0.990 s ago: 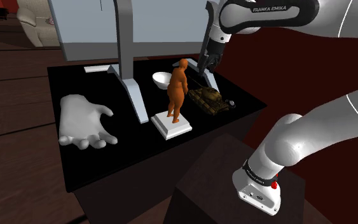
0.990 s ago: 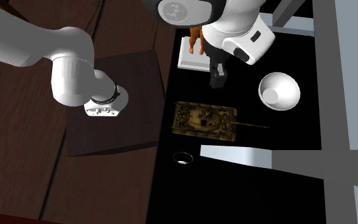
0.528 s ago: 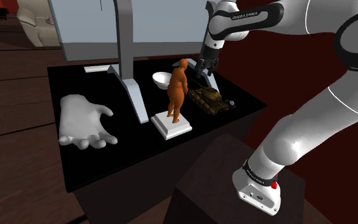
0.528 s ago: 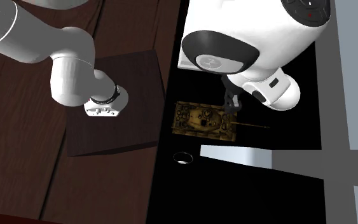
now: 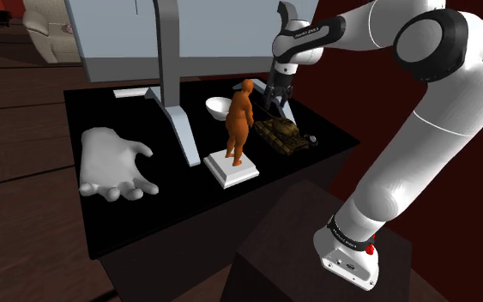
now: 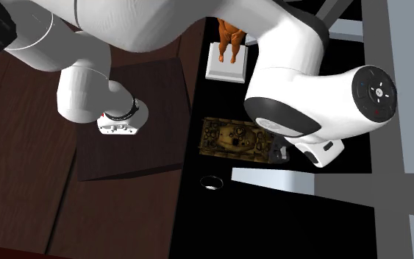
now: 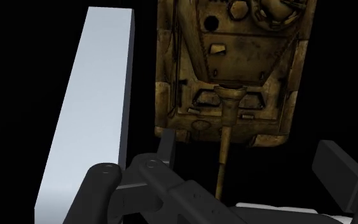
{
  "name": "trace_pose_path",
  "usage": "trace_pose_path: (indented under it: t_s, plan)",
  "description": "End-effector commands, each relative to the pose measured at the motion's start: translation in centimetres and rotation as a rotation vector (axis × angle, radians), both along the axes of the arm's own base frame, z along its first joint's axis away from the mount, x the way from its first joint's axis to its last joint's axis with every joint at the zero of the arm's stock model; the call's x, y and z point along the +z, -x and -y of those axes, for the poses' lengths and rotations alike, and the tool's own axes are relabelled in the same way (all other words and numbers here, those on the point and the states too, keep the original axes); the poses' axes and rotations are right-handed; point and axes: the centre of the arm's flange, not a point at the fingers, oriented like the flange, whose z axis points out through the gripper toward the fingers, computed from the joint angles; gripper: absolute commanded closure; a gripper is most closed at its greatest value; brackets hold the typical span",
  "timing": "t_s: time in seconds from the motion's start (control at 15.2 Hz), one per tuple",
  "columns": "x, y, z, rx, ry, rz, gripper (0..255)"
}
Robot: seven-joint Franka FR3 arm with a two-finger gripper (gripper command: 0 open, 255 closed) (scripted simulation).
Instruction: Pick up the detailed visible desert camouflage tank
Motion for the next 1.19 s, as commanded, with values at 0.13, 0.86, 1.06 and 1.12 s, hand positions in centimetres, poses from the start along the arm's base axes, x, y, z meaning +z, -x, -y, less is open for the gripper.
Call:
trace_pose_path:
  t_s: [0.13, 0.86, 1.06, 1.12]
  plan:
    - [-2.2, -0.2, 0.5, -0.006, -0.001, -0.003, 0]
    - [-4.1, -0.2, 0.6, -0.006, -0.001, -0.002, 255]
    - [-4.1, -0.2, 0.6, -0.006, -0.001, -0.002, 255]
    - [-4.1, -0.2, 0.5, -0.006, -0.001, -0.003, 255]
